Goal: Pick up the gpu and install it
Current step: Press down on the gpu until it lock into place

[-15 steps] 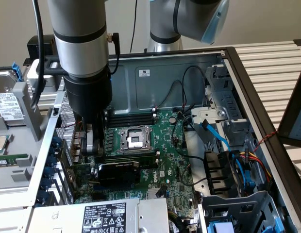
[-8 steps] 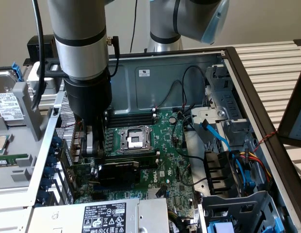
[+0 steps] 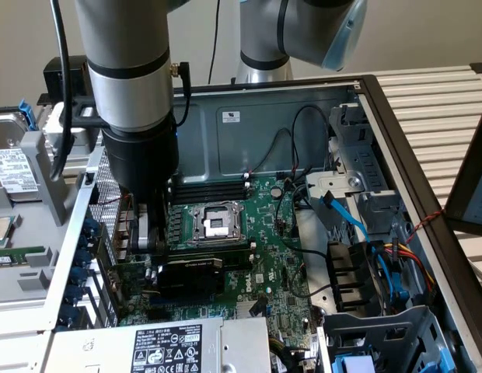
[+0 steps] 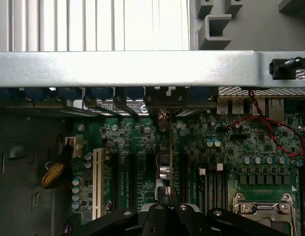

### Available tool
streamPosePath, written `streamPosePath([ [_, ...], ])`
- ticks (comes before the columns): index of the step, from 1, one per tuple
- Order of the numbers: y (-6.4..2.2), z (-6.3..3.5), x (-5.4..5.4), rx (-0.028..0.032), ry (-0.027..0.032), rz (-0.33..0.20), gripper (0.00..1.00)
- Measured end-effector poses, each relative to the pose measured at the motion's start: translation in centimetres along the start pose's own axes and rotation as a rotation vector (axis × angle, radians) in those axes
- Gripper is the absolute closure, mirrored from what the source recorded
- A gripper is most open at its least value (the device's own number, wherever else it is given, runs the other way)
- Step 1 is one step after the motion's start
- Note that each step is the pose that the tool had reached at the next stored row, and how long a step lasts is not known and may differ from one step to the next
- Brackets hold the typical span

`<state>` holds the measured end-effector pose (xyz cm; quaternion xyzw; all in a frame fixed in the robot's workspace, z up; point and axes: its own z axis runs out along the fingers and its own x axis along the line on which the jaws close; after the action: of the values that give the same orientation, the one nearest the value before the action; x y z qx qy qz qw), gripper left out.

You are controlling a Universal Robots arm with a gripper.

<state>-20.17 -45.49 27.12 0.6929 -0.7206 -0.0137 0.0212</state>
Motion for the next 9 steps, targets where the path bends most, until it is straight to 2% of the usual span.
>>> streamPosePath([
  [9, -0.01, 0.31, -0.01, 0.0001, 0.0, 0.001, 0.89],
])
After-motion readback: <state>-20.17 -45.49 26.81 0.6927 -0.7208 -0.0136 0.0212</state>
